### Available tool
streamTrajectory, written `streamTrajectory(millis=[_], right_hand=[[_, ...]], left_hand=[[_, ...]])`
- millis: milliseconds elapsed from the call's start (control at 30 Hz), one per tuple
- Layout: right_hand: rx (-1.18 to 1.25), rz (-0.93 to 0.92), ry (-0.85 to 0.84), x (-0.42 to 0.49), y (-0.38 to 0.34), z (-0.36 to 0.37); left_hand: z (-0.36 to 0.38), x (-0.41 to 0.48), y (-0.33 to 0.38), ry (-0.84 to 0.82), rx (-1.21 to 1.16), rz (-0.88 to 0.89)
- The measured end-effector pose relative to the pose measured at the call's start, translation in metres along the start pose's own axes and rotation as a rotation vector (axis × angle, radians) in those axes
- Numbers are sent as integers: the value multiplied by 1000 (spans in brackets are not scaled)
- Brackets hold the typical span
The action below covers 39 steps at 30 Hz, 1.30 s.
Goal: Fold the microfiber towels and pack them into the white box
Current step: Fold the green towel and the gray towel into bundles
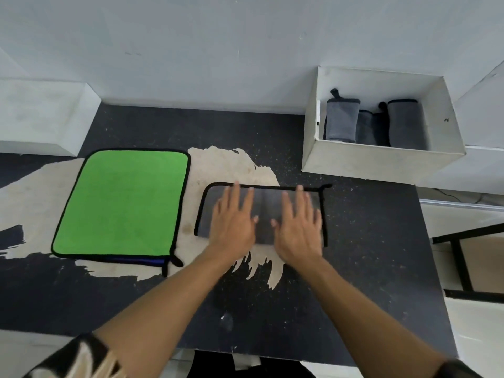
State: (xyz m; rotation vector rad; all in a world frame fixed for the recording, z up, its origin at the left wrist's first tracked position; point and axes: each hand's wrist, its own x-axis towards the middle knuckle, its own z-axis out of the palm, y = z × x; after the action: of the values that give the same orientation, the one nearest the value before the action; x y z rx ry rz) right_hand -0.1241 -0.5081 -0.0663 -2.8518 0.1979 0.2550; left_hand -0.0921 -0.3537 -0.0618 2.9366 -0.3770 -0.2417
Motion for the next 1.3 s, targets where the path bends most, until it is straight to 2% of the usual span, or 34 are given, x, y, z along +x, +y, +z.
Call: streamTrajectory(millis=[67, 167, 300, 467, 567, 633, 700, 767, 800, 867, 1000, 1167, 1233, 1300], right_hand=[[-61, -100, -100, 2, 0, 16], [-173, -84, -126, 2, 22, 30], [-200, 38, -84, -1, 50, 30], [-198, 55, -102, -3, 55, 27], [-222, 67, -143, 0, 50, 20], [-254, 73, -98, 9, 42, 11], [-262, 28, -10, 22, 28, 2], [-232, -119, -26, 30, 13, 4], [-206, -190, -78, 31, 8, 9], [-188, -234, -179, 29, 6, 21], [-201, -74, -184, 28, 31, 23], [-180, 69, -197, 22, 51, 8], [-125, 112, -165, 16, 45, 3], [-73, 164, -99, 7, 36, -2]], left_hand=[[19, 5, 7, -105, 34, 80], [44, -1, -10, -145, 87, 93], [53, -16, -46, -93, 83, -64], [44, -21, -63, -122, 36, -170], [34, -16, -63, -102, 86, -199], [23, -6, -62, 12, 124, -115], [16, 8, -57, 56, 151, 103], [18, 18, -48, -23, 185, 284], [20, 20, -45, -91, 200, 302], [30, 20, -45, -191, 201, 226], [36, 13, -61, -175, 138, -2], [23, 1, -75, -217, 110, -60], [19, -12, -65, -93, -15, -119], [15, -25, -54, 101, -151, -296]])
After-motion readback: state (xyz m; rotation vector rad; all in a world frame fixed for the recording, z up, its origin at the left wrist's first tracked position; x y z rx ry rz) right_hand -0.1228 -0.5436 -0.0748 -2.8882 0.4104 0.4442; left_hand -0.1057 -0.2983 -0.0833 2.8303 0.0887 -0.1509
